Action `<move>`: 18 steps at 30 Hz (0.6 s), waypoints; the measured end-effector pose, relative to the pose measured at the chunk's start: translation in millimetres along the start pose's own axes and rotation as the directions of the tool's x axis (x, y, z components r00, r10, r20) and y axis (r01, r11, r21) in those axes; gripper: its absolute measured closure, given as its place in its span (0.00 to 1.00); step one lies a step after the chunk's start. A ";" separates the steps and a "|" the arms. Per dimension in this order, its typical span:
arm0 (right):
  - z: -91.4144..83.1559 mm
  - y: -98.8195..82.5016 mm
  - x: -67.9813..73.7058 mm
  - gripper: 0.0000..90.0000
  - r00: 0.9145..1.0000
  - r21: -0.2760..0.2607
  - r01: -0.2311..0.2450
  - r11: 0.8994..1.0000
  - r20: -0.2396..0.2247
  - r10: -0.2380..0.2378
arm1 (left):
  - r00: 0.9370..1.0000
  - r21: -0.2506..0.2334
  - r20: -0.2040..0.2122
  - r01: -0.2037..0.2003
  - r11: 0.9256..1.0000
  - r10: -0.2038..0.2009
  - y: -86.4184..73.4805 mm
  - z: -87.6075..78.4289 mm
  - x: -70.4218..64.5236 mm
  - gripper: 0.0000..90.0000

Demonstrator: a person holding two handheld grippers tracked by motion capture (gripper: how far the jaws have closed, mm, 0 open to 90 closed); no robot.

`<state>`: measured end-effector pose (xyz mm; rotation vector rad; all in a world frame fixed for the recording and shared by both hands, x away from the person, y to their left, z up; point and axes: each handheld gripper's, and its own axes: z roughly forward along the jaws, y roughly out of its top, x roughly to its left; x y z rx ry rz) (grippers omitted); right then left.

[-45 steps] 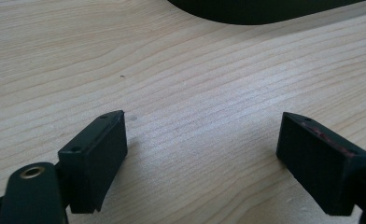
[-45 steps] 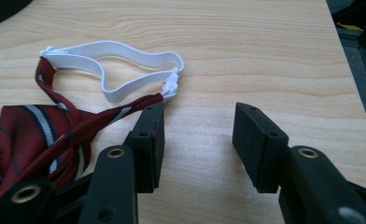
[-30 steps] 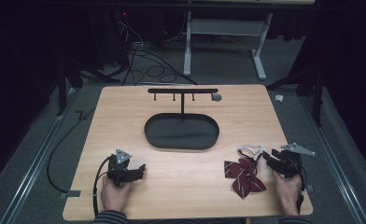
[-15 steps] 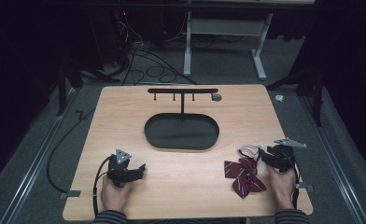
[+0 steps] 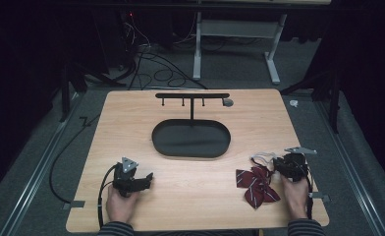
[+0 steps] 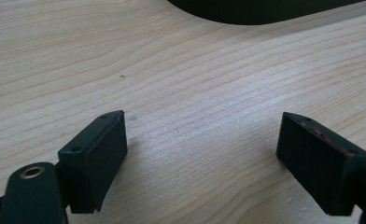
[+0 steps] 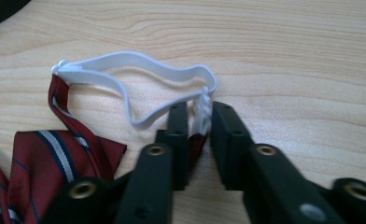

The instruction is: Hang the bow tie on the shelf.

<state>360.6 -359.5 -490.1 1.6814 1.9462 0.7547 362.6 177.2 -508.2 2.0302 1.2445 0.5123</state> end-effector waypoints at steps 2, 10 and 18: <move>-0.2 -0.1 0.5 0.97 1.000 0.003 0.009 1.000 -0.002 -0.009 | 1.000 -0.002 -0.001 0.000 1.000 0.000 -0.1 0.1 -0.1 0.18; -0.2 0.2 0.7 0.98 1.000 0.004 0.023 1.000 -0.011 -0.022 | 1.000 -0.001 -0.001 0.000 1.000 0.000 0.0 0.1 0.0 0.18; -10.8 5.9 4.8 0.98 0.999 -0.046 0.042 0.998 -0.032 -0.043 | 1.000 -0.001 -0.001 0.000 1.000 0.000 0.0 0.1 0.0 0.18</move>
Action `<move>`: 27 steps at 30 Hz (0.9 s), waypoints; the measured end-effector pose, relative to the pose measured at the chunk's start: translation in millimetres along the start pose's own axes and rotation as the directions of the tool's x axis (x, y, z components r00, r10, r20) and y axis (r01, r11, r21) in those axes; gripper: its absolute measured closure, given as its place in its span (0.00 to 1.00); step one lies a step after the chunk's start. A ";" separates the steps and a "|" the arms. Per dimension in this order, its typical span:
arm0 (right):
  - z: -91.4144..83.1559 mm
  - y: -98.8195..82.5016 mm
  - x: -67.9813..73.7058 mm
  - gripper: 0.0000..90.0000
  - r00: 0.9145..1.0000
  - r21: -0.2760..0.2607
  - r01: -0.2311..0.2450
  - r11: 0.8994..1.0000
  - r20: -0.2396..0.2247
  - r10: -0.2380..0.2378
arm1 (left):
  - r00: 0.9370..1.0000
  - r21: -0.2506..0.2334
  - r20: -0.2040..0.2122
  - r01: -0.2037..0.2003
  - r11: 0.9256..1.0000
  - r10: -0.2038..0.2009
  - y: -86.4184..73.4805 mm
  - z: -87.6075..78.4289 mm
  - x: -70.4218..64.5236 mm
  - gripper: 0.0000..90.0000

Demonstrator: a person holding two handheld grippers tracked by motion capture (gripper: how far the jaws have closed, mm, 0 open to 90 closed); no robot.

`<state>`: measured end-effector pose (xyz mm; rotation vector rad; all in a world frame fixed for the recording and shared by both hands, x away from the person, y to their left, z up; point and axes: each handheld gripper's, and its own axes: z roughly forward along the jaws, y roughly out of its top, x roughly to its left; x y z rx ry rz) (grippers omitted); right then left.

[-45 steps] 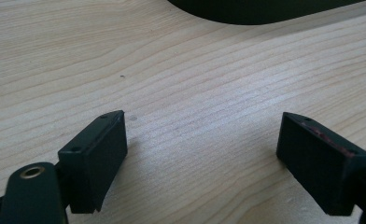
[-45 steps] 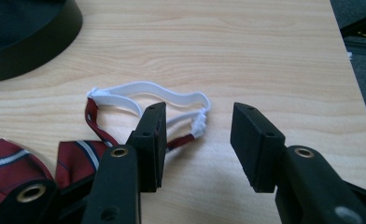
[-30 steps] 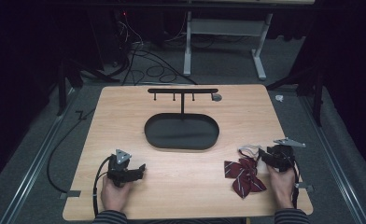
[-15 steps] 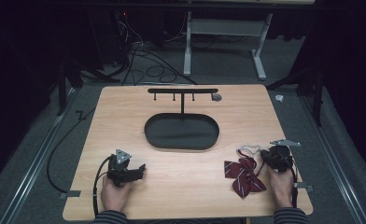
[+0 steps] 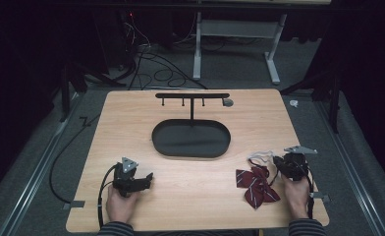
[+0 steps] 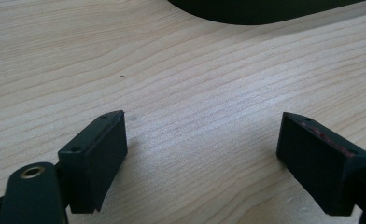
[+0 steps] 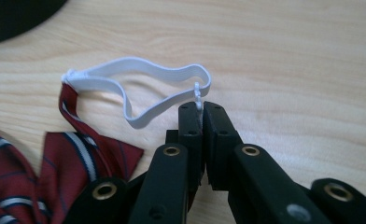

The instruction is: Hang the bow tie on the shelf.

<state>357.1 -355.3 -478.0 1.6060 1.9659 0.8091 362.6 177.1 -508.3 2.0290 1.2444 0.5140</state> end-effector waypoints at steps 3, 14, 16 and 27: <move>-7.8 6.5 3.0 0.98 1.000 -0.027 0.013 1.000 -0.013 -0.014 | 1.000 0.000 0.000 0.000 1.000 0.000 0.0 0.0 0.0 0.18; -31.5 32.1 17.0 0.98 0.996 -0.103 0.071 0.992 -0.047 -0.077 | 1.000 0.000 0.000 0.000 1.000 0.000 0.0 0.0 0.0 0.18; -33.8 34.3 18.6 0.98 0.996 -0.107 0.070 0.992 -0.053 -0.076 | 1.000 0.000 0.000 0.000 1.000 0.000 0.0 0.0 0.0 0.18; -55.0 62.3 33.8 0.99 0.985 -0.175 0.145 0.974 -0.063 -0.158 | 1.000 0.001 0.001 0.000 1.000 0.000 0.1 -0.1 0.0 0.18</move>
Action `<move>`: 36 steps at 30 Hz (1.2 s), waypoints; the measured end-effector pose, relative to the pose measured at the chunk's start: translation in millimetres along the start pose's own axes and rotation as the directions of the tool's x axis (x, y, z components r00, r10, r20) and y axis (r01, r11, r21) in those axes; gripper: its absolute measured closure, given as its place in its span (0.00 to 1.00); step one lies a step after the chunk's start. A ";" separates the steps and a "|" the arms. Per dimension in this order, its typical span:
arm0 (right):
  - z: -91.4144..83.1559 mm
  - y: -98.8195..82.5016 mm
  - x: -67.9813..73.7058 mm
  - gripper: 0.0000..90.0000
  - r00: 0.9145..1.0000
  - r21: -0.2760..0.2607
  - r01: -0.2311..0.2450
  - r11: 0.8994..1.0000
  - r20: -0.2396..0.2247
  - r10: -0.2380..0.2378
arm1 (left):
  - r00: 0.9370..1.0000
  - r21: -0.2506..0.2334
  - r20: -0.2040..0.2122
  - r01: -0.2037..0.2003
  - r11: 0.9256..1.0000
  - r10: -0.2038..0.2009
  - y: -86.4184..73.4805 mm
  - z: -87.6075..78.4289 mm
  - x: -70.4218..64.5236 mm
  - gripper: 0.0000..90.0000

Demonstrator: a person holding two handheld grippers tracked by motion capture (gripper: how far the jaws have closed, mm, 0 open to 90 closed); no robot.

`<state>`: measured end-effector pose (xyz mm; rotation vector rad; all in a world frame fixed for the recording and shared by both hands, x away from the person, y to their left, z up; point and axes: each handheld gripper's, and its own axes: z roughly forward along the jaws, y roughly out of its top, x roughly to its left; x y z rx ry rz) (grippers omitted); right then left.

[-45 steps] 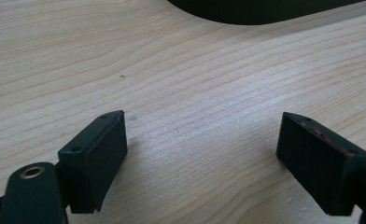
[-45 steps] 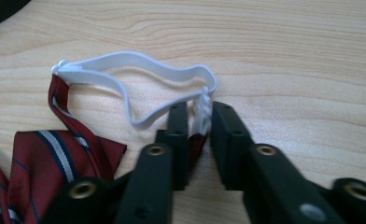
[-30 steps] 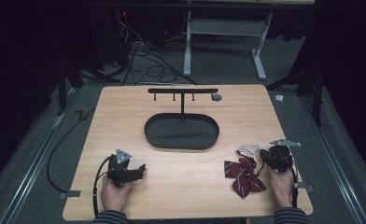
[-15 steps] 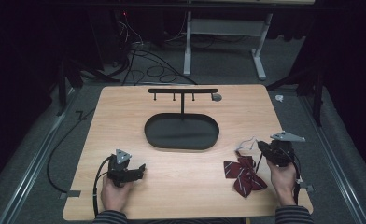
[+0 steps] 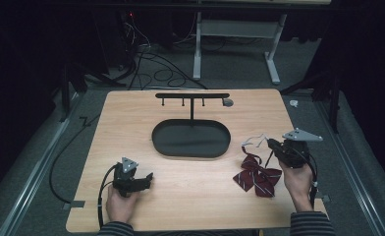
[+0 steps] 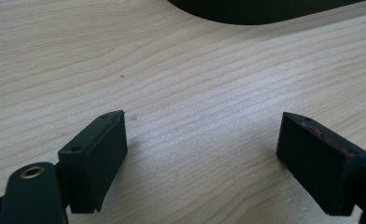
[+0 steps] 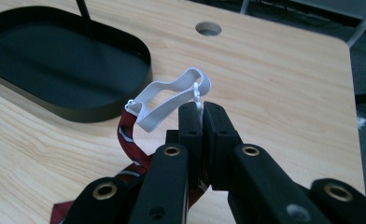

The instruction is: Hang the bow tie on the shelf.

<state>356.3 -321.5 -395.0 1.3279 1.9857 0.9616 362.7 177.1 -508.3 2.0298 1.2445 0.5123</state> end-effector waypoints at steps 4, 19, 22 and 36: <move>-4.7 11.3 5.0 0.99 1.000 -0.023 0.025 0.999 -0.006 -0.026 | 1.000 -0.001 -0.001 0.000 1.000 0.000 0.0 0.1 -0.1 0.18; -13.6 52.1 23.1 0.99 0.993 -0.094 0.097 0.991 -0.062 -0.103 | 1.000 -0.001 -0.001 0.000 1.000 0.000 0.0 0.1 -0.1 0.18; -12.7 59.0 26.9 0.99 0.992 -0.103 0.093 0.990 -0.079 -0.102 | 1.000 -0.001 -0.001 0.000 1.000 0.000 0.0 0.1 -0.1 0.18; -4.1 89.8 43.3 0.99 0.982 -0.136 0.119 0.984 -0.127 -0.136 | 1.000 -0.001 -0.001 0.000 1.000 0.000 0.0 0.1 0.0 0.18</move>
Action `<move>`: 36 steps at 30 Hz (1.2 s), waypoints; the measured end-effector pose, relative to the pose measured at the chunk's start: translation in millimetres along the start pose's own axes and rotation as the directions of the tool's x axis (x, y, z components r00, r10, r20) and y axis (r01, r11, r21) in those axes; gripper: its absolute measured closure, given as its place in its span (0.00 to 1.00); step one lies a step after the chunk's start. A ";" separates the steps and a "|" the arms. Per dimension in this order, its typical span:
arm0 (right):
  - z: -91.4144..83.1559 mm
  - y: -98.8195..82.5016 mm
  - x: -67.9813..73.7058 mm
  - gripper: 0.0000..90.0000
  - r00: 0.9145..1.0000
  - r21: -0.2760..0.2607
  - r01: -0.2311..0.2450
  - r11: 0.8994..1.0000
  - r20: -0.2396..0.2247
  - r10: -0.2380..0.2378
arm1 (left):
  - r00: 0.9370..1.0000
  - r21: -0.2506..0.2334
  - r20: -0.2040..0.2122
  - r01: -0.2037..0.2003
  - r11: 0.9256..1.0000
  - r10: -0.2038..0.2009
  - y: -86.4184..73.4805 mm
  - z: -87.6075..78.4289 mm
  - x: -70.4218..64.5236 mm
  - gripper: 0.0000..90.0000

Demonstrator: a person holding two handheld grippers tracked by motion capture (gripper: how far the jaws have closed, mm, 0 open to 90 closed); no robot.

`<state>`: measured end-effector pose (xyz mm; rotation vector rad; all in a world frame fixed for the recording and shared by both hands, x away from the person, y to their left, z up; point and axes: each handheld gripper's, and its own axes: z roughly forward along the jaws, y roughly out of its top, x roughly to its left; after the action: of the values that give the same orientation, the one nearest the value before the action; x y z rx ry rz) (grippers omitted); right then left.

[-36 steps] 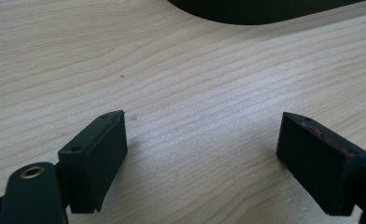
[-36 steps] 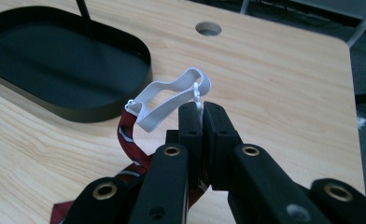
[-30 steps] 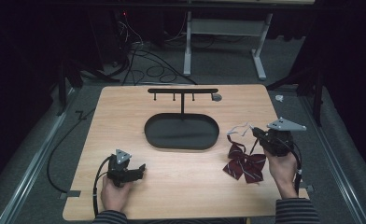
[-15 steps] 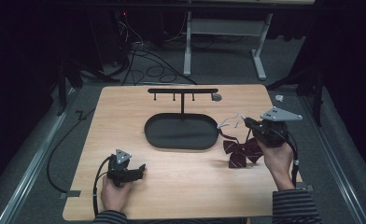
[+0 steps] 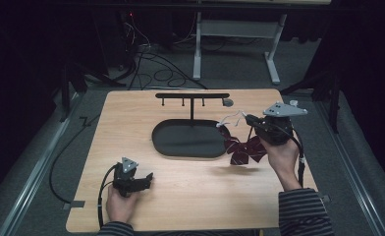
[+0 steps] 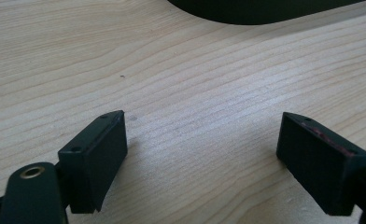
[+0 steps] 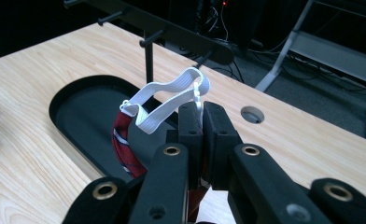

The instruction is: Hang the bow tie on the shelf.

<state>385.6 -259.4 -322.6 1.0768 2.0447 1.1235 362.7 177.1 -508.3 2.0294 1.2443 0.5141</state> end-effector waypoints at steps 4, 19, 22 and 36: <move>4.6 6.0 2.8 0.99 1.000 -0.006 0.002 1.000 -0.015 -0.002 | 1.000 0.001 0.001 0.000 1.000 0.000 0.0 -0.1 0.0 0.18; 18.7 25.6 16.7 0.99 0.998 -0.011 0.031 0.999 -0.054 -0.031 | 1.000 0.000 0.000 0.000 1.000 0.000 0.0 0.0 0.0 0.18; 20.7 29.3 19.1 0.99 0.997 -0.022 0.033 0.999 -0.065 -0.034 | 1.000 0.000 0.000 0.000 1.000 0.000 0.0 0.0 0.0 0.18; 37.2 46.6 31.3 0.99 0.994 -0.019 0.055 0.998 -0.097 -0.057 | 1.000 0.000 0.000 0.000 1.000 0.000 0.0 0.1 0.2 0.18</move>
<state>415.6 -202.3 -303.3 0.9678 2.1236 1.1829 362.8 177.2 -508.4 2.0295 1.2443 0.5148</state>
